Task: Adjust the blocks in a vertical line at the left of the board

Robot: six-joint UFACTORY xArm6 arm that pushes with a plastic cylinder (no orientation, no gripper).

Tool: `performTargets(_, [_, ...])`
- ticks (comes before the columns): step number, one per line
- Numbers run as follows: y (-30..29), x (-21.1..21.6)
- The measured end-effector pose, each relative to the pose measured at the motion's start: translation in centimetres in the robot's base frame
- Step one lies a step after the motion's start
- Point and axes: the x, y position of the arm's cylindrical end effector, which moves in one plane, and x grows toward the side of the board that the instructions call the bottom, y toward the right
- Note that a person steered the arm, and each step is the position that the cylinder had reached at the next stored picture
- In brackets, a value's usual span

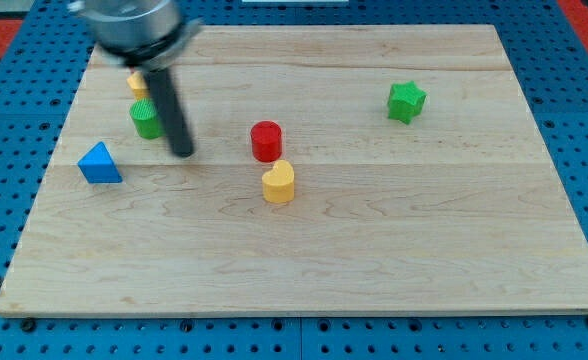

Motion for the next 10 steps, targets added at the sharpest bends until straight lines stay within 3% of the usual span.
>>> performTargets(1, [3.3,-3.4])
performTargets(3, [-7.1,-1.2])
performTargets(5, [10.4,-3.6])
performTargets(6, [8.7,-2.8])
performTargets(7, [8.3,-5.7])
performTargets(9, [-5.6,-7.9])
performTargets(10, [-9.0,-7.9])
